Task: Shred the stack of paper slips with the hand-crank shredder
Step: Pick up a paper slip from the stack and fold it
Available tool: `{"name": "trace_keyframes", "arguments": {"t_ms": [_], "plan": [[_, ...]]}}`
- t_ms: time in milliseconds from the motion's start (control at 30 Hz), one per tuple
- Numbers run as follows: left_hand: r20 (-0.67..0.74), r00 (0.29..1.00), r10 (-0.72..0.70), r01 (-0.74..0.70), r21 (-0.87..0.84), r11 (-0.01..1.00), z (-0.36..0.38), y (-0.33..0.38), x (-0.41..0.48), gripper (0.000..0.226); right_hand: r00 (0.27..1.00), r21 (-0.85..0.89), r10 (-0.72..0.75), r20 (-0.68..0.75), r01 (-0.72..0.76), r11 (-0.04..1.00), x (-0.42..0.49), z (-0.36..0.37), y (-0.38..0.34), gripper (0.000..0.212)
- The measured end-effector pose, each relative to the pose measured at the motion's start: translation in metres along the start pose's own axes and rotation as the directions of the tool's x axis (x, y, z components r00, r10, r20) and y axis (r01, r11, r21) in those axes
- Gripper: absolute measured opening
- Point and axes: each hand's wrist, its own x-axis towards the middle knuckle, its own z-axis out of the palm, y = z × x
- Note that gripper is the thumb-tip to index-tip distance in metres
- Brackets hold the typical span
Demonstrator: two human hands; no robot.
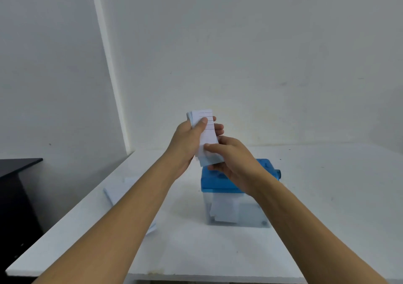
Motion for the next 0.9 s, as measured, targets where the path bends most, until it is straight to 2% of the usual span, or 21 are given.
{"name": "trace_keyframes", "arguments": {"t_ms": [33, 100, 167, 233, 300, 367, 433, 533, 667, 800, 900], "plan": [[-0.007, 1.000, 0.002, -0.002, 0.017, 1.000, 0.003, 0.000, 0.002, 0.028, 1.000, -0.009, 0.000, -0.018, 0.000, 1.000, 0.001, -0.006, 0.000, 0.029], [-0.026, 1.000, -0.009, 0.008, -0.053, 0.999, 0.010, 0.000, 0.006, 0.028, 0.999, -0.004, 0.016, -0.037, -0.016, 1.000, 0.001, -0.015, 0.001, 0.034], [-0.055, 0.998, -0.036, 0.026, -0.176, 0.984, 0.016, 0.000, 0.009, 0.028, 0.997, 0.044, 0.073, -0.029, -0.072, 0.996, -0.003, -0.019, 0.006, 0.026], [-0.087, 0.995, -0.044, 0.019, -0.269, 0.963, 0.022, 0.000, 0.012, 0.028, 0.990, 0.252, 0.137, -0.036, -0.124, 0.960, -0.011, -0.017, 0.010, 0.015], [-0.118, 0.993, -0.019, -0.014, -0.274, 0.962, 0.026, -0.003, 0.012, 0.027, 0.978, 0.595, 0.193, -0.078, -0.110, 0.796, -0.014, -0.013, 0.013, 0.023], [-0.129, 0.992, 0.002, -0.035, -0.253, 0.967, 0.033, -0.007, 0.009, 0.024, 0.966, 0.795, 0.230, -0.119, -0.046, 0.605, -0.013, -0.009, 0.012, 0.030], [-0.120, 0.993, 0.023, -0.052, -0.245, 0.968, 0.039, -0.010, 0.004, 0.021, 0.948, 0.852, 0.270, -0.168, 0.002, 0.523, -0.008, -0.003, 0.006, 0.032], [-0.103, 0.994, 0.041, -0.066, -0.252, 0.966, 0.050, -0.010, -0.003, 0.023, 0.931, 0.870, 0.294, -0.217, 0.048, 0.491, -0.002, 0.007, 0.000, 0.030], [-0.056, 0.998, -0.014, -0.006, -0.353, 0.935, 0.060, -0.007, -0.013, 0.026, 0.937, 0.925, 0.266, -0.227, 0.122, 0.360, -0.001, 0.013, -0.011, 0.026], [-0.017, 1.000, 0.001, -0.007, -0.360, 0.933, 0.057, -0.008, -0.015, 0.023, 0.949, 0.924, 0.236, -0.210, 0.113, 0.366, 0.001, 0.009, -0.012, 0.032], [-0.001, 0.999, 0.033, -0.031, -0.319, 0.947, 0.048, -0.010, -0.012, 0.019, 0.955, 0.860, 0.214, -0.207, 0.073, 0.505, 0.004, 0.001, -0.006, 0.043]]}}
